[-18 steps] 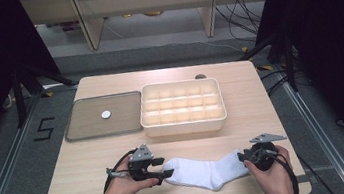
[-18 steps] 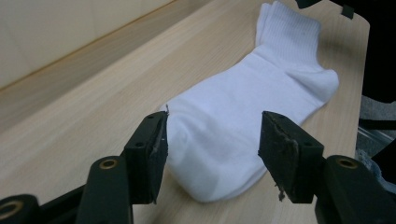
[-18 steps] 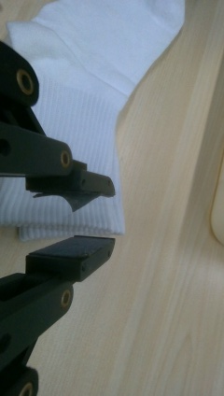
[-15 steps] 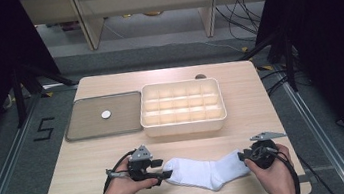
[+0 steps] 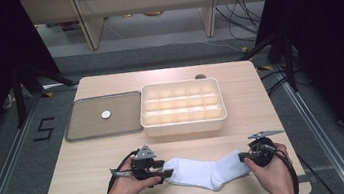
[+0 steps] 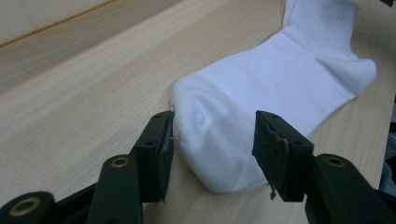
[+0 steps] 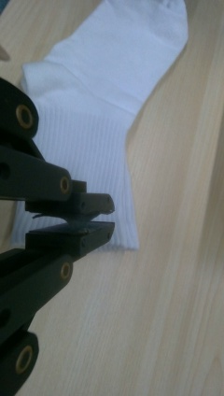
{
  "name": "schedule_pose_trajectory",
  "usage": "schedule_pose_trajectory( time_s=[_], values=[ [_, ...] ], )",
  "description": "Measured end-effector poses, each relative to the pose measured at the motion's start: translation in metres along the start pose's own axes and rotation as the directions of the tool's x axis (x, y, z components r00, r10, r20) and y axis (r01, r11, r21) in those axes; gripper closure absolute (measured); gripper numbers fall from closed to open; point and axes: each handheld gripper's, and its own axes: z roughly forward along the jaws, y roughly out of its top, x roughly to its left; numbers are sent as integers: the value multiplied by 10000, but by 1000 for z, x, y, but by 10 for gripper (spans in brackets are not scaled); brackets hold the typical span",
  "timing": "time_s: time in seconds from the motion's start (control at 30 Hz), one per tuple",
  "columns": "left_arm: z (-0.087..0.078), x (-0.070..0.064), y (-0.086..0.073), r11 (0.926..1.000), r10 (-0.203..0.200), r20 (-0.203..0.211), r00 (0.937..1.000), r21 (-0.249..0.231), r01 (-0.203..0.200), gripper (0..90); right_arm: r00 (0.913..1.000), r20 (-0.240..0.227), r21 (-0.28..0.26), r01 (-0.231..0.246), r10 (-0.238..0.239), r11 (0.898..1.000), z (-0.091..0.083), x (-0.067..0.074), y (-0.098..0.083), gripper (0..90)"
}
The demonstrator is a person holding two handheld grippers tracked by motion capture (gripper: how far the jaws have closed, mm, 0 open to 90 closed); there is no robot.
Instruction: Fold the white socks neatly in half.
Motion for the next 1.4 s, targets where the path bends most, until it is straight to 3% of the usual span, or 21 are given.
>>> schedule_pose_trajectory(
  time_s=[0.03, 0.1, 0.27, 0.3, 0.4, 0.5, 0.53, 0.7, 0.8, 0.93, 1.03, 1.1, 1.17, 1.23, 1.27, 1.4],
  values=[
    [0, 0, -1, 9999, -26, -52, 10000, 111, 26, 482, 9997, -209, 211, -129, 133, 9997, -1, 4, 1, 881],
    [1, 0, -2, 9999, -7, 31, 10000, 159, 7, 507, 9995, -276, 355, 130, -120, 9993, 3, 10, 2, 900],
    [8, 0, -2, 9996, 9, 47, 10000, 286, -11, 546, 9990, -452, 370, 58, -41, 9993, 3, 8, 3, 900],
    [8, 0, -1, 9996, 84, -5, 10000, 280, -84, 602, 9988, -492, 444, 2, 20, 9990, 1, 13, 3, 900],
    [7, -1, 0, 9972, 460, -207, 9987, 592, -447, 653, 9975, -693, 459, 191, -159, 9988, 2, 14, 3, 900],
    [9, -4, -1, 9984, 311, -349, 9989, 478, -294, 729, 9987, -470, 582, 220, -193, 9981, 2, 16, 4, 900],
    [8, -4, 0, 9964, 481, -370, 9982, 713, -453, 747, 9973, -715, 609, 227, -183, 9979, 3, 17, 4, 896],
    [10, -6, 0, 9985, 11, -358, 9994, 543, 8, 810, 9966, -729, 665, 420, -372, 9969, 6, 23, 3, 887],
    [9, -2, 1, 9978, -428, -81, 9990, 510, 432, 819, 9961, -849, 889, 320, -245, 9955, 8, 27, 3, 889],
    [5, -1, 5, 9980, -464, 85, 9989, 429, 460, 819, 9947, -972, 1078, 444, -339, 9932, 10, 28, 3, 900],
    [0, -2, 9, 9978, -603, 367, 9975, 298, 592, 819, 9960, -846, 1237, 373, -269, 9916, 14, 22, 3, 900],
    [-3, -2, 11, 9976, -663, 494, 9966, 257, 651, 818, 9989, -444, 1319, 211, -154, 9910, 15, 16, 4, 900],
    [-6, -2, 14, 9971, -742, 730, 9946, 235, 726, 817, 9992, -358, 1481, -125, 180, 9889, 14, 13, 3, 900],
    [-8, -1, 15, 9974, -714, 819, 9941, 184, 701, 817, 9996, -221, 1477, -117, 151, 9890, 14, 8, 3, 900],
    [-9, -1, 17, 9971, -765, 739, 9943, 87, 761, 817, 9999, 120, 1448, -85, 68, 9894, 14, 3, 3, 900],
    [-11, 0, 19, 9968, -794, 844, 9933, 134, 785, 817, 9997, 258, 1423, -70, 34, 9898, 12, -4, 4, 900]
  ],
)
